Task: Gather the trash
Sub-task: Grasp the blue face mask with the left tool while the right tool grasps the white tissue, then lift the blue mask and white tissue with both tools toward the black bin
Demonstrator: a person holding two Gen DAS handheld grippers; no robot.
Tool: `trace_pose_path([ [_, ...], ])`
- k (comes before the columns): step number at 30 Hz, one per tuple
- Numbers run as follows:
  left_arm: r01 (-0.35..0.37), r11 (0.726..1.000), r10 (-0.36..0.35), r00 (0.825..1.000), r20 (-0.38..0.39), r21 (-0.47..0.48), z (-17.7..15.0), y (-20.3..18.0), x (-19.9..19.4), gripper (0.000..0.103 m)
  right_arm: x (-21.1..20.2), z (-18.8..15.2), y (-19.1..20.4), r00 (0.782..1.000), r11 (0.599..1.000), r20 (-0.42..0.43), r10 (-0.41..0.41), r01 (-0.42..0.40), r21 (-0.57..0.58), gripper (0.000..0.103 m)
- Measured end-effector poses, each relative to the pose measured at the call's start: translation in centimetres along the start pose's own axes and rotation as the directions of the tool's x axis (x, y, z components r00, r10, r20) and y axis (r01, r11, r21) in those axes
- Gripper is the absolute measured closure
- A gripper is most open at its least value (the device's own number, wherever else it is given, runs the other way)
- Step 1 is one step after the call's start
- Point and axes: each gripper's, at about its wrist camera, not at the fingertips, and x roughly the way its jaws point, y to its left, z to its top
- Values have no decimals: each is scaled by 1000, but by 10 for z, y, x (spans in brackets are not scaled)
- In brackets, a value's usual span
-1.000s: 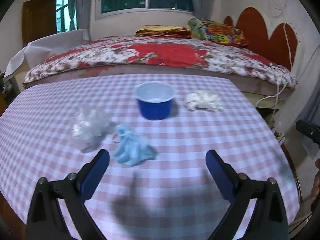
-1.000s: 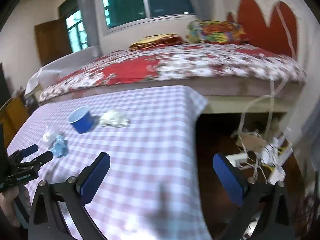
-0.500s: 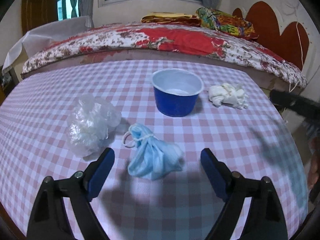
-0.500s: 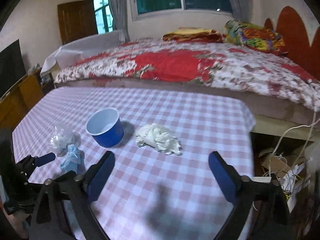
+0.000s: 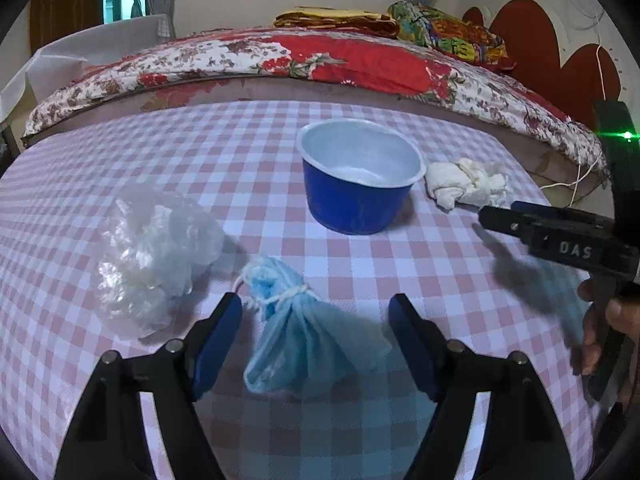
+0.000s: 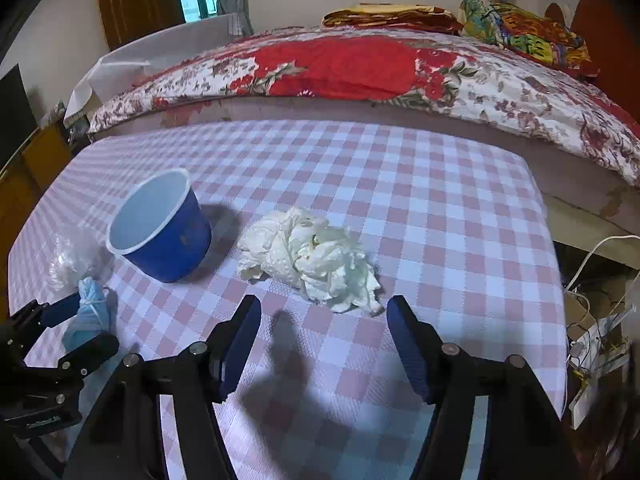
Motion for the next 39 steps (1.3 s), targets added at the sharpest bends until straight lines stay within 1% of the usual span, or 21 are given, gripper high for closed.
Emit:
trace_pose_path([
  [4, 8, 1000, -8, 1000, -11, -15, -3, 3, 0, 45, 4, 4, 1, 1000, 1000, -3, 0, 0, 0, 41],
  [5, 11, 1000, -11, 1000, -11, -17, -4, 3, -1, 50, 5, 6, 0, 1000, 1000, -4, 1, -1, 3, 42],
  [6, 14, 1000, -15, 1000, -10, -12, -5, 3, -1, 63, 6, 8, 1, 1000, 1000, -5, 0, 1, 0, 44],
  [7, 9, 1000, -9, 1000, -8, -5, -4, 3, -1, 70, 7, 9, 1, 1000, 1000, -5, -3, 3, -4, 52],
  [8, 13, 1000, -13, 1000, -5, -4, -4, 4, -2, 72, 8, 9, 2, 1000, 1000, -8, -1, 1, -9, 64],
  [9, 14, 1000, -14, 1000, 2, -12, -2, 5, -2, 73, 8, 10, 3, 1000, 1000, -10, 2, -2, -12, 70],
  [11, 6, 1000, -5, 1000, 18, -24, 0, 7, -4, 74, 6, 8, 5, 1000, 1000, -14, 17, -17, -21, 92],
  [12, 11, 999, -10, 1000, 29, -35, 1, 9, -6, 74, 5, 6, 6, 1000, 1000, -9, 11, -11, -28, 98],
  [19, 25, 999, -21, 997, 72, -48, -4, 10, -17, 75, -12, -10, 11, 1000, 998, -10, 25, -25, -50, 99],
  [24, 25, 999, -22, 997, 67, -47, -7, 7, -18, 75, -21, -28, 18, 998, 996, -30, 49, -51, -69, 98],
  [25, 19, 999, -16, 998, 61, -42, -7, 6, -16, 75, -21, -29, 19, 999, 996, -31, 37, -39, -75, 97],
  [26, 16, 999, -14, 999, 48, -38, -7, 6, -15, 74, -21, -29, 20, 999, 996, -32, 26, -29, -83, 90],
  [27, 20, 999, -18, 999, 42, -43, -8, 6, -14, 69, -21, -29, 21, 999, 996, -37, 3, -6, -94, 79],
  [28, 18, 999, -16, 999, 36, -51, -9, 7, -14, 67, -22, -28, 23, 999, 994, -27, -20, 17, -103, 46],
  [29, 2, 999, -1, 1000, 15, -51, -10, 7, -11, 59, -24, -28, 23, 999, 993, -9, -39, 37, -112, 18],
  [30, -6, 999, 7, 1000, 13, -54, -11, 7, -11, 55, -25, -27, 25, 999, 991, 16, -48, 49, -124, 15],
  [33, -4, 998, 5, 1000, 12, -60, -11, 9, -10, 55, -19, -19, 24, 1000, 993, 1, -27, 27, -116, 15],
  [36, 3, 998, -3, 1000, -5, -57, -13, 8, -8, 55, -11, -9, 25, 1000, 994, 6, -16, 16, -106, 27],
  [37, 2, 999, -2, 1000, -3, -51, -14, 8, -10, 55, -7, -8, 25, 1000, 995, -4, -5, 5, -99, 36],
  [38, 7, 999, -7, 1000, -4, -51, -14, 8, -10, 57, -5, -8, 25, 1000, 995, -15, 16, -18, -98, 63],
  [39, 12, 999, -12, 1000, -2, -50, -15, 8, -11, 73, -4, -9, 25, 1000, 995, -13, 23, -24, -95, 77],
])
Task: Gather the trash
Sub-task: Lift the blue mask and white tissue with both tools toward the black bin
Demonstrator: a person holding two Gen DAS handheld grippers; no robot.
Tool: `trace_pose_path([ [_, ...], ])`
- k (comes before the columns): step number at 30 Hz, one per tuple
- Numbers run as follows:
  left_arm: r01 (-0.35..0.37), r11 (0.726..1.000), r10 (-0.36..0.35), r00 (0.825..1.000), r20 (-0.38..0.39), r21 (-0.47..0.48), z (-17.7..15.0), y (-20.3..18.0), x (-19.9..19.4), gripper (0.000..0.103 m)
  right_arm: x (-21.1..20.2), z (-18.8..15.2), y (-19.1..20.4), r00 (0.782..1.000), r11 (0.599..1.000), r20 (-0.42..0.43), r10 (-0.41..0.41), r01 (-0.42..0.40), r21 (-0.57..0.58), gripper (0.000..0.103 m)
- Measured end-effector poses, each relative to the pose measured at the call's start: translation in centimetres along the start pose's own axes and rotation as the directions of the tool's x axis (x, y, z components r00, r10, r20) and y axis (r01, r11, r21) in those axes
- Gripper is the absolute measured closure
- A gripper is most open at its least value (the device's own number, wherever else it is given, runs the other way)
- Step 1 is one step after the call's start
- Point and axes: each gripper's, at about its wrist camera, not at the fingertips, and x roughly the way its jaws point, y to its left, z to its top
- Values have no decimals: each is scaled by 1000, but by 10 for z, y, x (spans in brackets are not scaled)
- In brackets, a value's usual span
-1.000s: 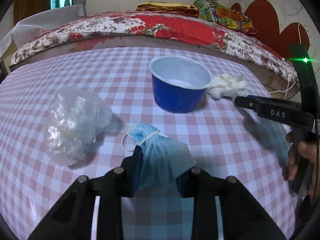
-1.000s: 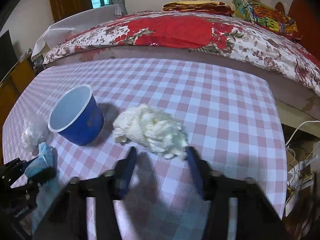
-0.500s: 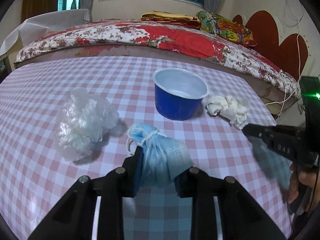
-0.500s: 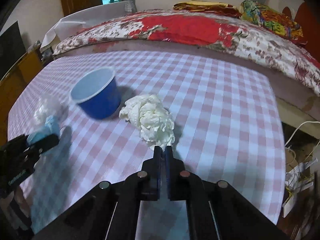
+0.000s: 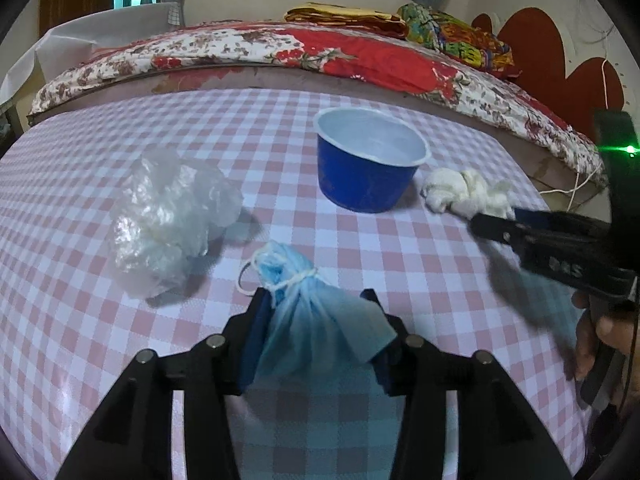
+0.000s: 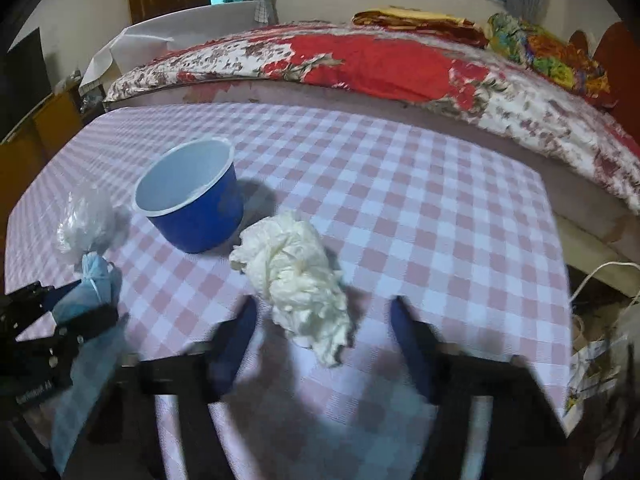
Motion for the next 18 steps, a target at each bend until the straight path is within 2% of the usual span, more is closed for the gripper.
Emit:
trace_pose_path([
  [1, 7, 1000, -7, 1000, 1, 2, 0, 0, 0, 75, 0, 0, 0, 1000, 1000, -3, 5, -5, 5, 90],
  [2, 11, 1000, -11, 1000, 4, 4, 0, 0, -1, 75, -2, -2, -1, 1000, 1000, -3, 24, -24, 17, 91],
  [9, 28, 999, -29, 998, 52, 26, 4, -14, -14, 76, -27, -20, -11, 999, 1000, 33, -10, 9, 25, 92],
  [18, 87, 992, -94, 993, 72, 94, 5, -58, -26, 77, -76, -50, -50, 995, 993, 51, -80, 76, 88, 92],
])
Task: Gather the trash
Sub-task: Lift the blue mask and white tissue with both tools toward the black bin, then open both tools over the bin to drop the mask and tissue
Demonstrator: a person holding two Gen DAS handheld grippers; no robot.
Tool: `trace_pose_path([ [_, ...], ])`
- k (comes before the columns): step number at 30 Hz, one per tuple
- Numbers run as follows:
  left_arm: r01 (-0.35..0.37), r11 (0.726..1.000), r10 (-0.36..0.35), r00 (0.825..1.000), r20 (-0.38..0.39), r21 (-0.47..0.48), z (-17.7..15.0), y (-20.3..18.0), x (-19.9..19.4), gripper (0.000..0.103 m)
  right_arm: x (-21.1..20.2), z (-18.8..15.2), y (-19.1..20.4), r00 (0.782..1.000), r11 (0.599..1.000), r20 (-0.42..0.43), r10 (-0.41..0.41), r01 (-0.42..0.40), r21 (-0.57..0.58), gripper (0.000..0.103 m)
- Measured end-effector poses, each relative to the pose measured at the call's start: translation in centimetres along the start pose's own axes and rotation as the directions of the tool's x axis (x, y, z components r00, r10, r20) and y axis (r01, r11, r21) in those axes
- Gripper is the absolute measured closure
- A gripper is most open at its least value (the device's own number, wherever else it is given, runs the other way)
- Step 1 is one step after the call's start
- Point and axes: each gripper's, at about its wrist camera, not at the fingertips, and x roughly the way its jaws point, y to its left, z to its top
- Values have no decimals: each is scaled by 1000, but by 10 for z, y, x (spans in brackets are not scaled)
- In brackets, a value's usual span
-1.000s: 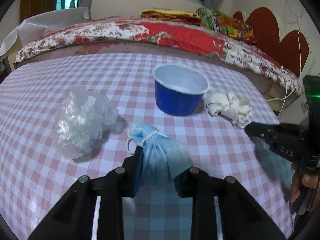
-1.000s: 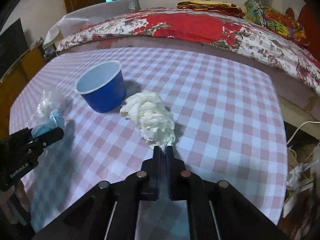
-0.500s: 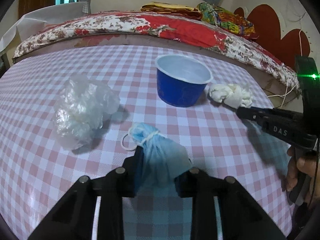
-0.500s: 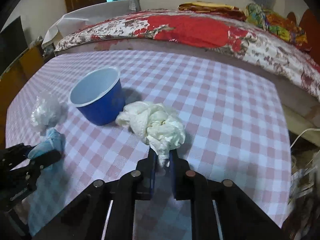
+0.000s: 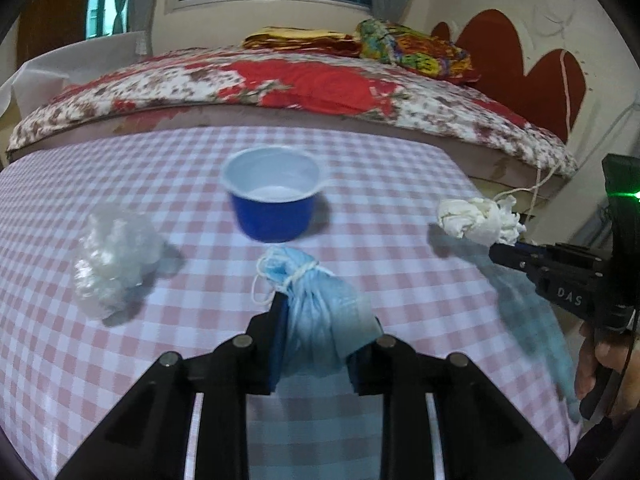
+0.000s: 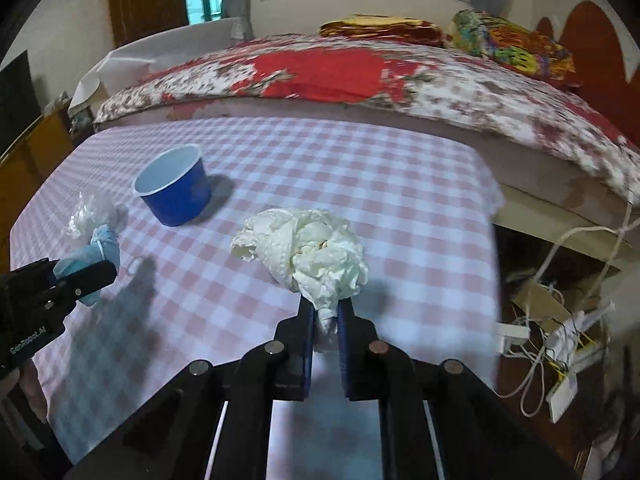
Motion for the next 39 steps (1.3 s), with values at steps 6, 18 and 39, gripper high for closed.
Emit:
trace_pose_path([
  [6, 47, 998, -47, 999, 1, 47, -1, -35, -4, 76, -39, -19, -29, 999, 998, 25, -44, 43, 35, 92],
  [18, 146, 977, -143, 989, -29, 157, -11, -116, -3, 77, -95, -74, -96, 990, 980, 23, -142, 138, 143, 92],
  [39, 341, 887, -320, 940, -117, 313, -45, -239, -5, 77, -156, -182, -194, 951, 898, -80, -299, 309, 314, 92],
])
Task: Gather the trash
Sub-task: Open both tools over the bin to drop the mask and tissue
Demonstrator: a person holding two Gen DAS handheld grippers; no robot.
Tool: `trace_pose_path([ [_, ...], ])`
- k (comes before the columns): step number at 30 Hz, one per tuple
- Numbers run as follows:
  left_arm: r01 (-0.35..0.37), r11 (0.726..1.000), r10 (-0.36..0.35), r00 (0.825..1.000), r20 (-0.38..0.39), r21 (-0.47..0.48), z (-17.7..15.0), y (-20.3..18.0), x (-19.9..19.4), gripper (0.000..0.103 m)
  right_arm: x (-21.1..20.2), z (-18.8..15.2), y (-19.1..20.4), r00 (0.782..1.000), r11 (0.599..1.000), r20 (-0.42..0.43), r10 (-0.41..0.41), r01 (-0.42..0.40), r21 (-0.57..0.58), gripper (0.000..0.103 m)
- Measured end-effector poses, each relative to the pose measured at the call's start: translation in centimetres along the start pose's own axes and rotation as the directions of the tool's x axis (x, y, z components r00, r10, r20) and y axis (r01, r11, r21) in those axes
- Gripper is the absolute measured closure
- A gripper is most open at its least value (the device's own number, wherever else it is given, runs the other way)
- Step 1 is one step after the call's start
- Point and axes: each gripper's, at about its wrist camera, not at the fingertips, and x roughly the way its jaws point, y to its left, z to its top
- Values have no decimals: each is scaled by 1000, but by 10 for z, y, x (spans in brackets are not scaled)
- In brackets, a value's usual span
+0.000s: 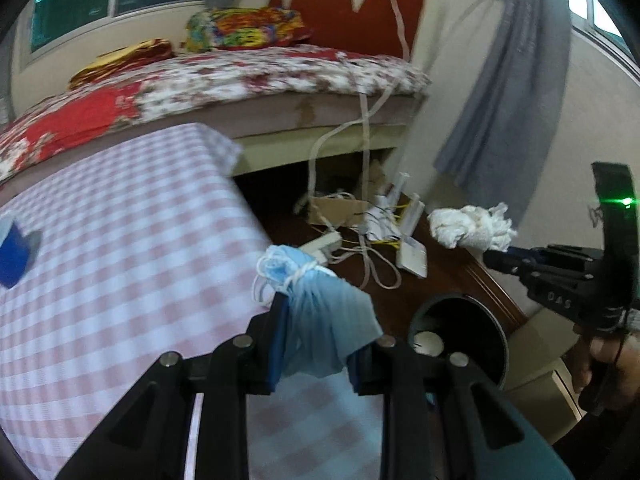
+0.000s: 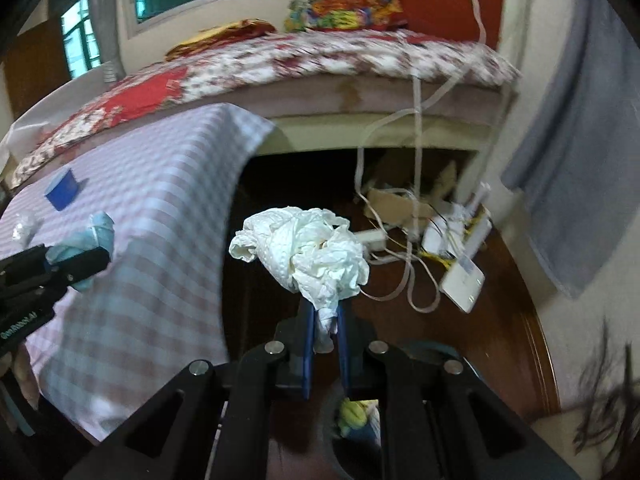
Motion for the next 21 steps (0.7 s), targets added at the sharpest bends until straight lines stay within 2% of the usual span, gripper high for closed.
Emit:
trace_pose_path([
  [10, 147, 979, -137, 987, -80, 144, -10, -87, 31, 77, 7, -66, -71, 993, 993, -98, -61, 70, 92, 92],
  [16, 199, 961, -169, 972, -164, 192, -23, -127, 60, 76, 14, -84, -99, 989, 989, -137, -51, 70, 134, 92],
  [21, 226, 950, -178, 959, -220, 214, -34, -150, 83, 76, 26, -102, -110, 980, 989, -191, -65, 88, 115, 92],
])
